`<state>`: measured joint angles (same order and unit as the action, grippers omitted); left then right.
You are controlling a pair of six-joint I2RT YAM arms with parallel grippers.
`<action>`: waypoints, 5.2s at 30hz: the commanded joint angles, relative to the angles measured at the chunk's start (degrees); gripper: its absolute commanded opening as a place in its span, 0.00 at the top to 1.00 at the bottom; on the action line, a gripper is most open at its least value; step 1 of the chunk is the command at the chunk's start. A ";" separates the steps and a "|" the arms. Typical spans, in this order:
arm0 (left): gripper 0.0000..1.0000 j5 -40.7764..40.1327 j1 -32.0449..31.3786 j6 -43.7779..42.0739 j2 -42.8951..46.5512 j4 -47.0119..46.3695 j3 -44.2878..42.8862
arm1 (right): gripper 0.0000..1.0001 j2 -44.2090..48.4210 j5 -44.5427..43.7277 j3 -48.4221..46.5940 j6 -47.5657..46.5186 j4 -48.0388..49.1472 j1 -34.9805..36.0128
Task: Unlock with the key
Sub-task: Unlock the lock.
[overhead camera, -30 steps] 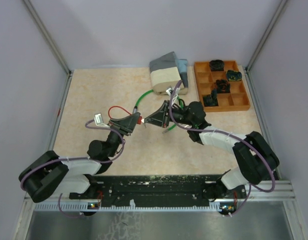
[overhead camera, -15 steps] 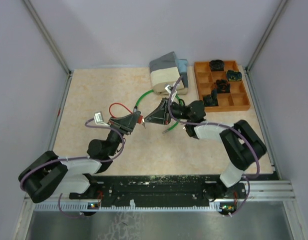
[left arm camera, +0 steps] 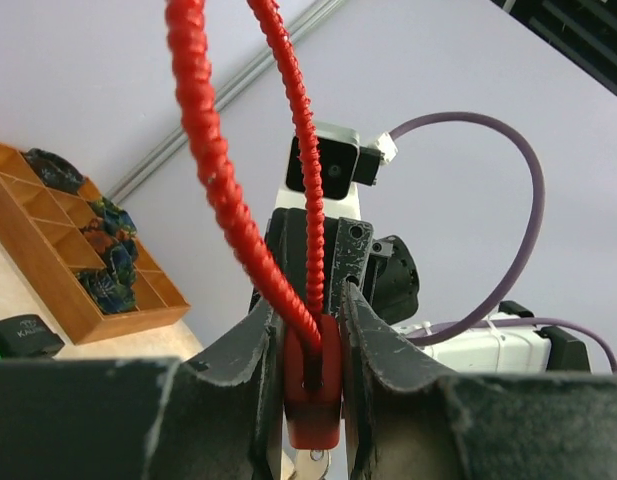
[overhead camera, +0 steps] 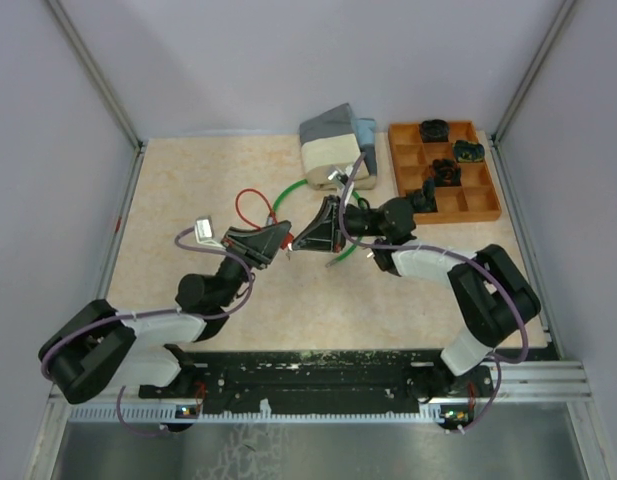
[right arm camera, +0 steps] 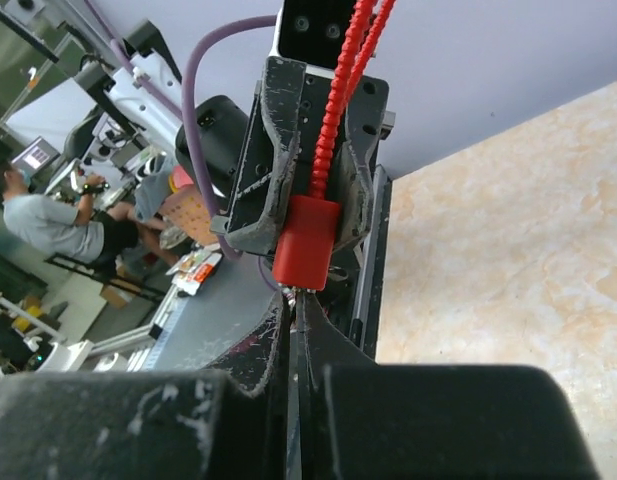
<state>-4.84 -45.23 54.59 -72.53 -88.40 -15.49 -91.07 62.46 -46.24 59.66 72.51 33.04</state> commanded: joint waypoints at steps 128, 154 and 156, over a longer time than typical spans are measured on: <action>1.00 6.08 -2.43 3.91 8.68 39.53 0.29 | 1.00 14.51 -57.49 -1.17 -57.44 -33.59 17.68; 1.00 21.30 12.13 5.53 3.59 30.04 -3.43 | 0.95 17.91 -41.36 6.58 -66.34 -36.38 15.65; 1.00 26.81 14.10 5.10 1.76 29.38 -5.31 | 0.87 19.61 -41.59 7.31 -67.16 -38.92 15.73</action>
<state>6.24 -34.04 60.55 -67.81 -57.76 -16.47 -76.99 17.04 -39.13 -4.82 27.73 48.05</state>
